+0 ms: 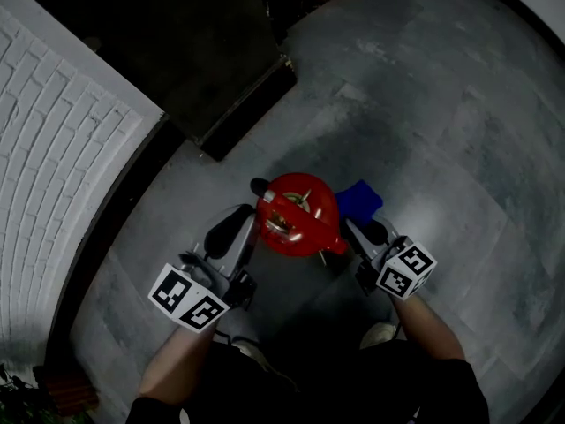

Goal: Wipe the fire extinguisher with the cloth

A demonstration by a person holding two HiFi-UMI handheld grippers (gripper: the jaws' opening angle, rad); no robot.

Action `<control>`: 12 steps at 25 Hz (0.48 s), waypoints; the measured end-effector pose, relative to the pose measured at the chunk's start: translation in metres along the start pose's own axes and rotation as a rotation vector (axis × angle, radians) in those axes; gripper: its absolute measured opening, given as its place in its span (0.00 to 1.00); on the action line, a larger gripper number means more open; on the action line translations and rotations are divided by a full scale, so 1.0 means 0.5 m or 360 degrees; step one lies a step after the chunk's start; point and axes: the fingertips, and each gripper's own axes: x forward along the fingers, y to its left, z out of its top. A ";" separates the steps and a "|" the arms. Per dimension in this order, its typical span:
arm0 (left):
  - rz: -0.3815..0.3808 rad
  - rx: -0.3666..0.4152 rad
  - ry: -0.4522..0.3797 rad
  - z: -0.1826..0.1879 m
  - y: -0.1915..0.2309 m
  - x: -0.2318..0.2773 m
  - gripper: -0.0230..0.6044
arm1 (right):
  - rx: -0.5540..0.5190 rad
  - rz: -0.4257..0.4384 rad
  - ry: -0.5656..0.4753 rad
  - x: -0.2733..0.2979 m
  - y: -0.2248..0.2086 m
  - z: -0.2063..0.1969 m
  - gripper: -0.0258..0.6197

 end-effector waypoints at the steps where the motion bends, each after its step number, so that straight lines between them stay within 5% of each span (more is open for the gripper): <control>1: -0.0001 -0.0010 0.0001 0.000 0.000 -0.001 0.12 | 0.0005 -0.0010 0.0016 0.003 -0.009 -0.011 0.13; 6: 0.0017 -0.0003 0.0018 -0.006 0.008 -0.005 0.12 | 0.0094 -0.0097 0.0087 0.008 -0.058 -0.080 0.13; 12: 0.0067 0.0004 0.0049 -0.017 0.014 -0.018 0.12 | 0.0790 -0.0144 -0.0064 0.007 -0.139 -0.154 0.13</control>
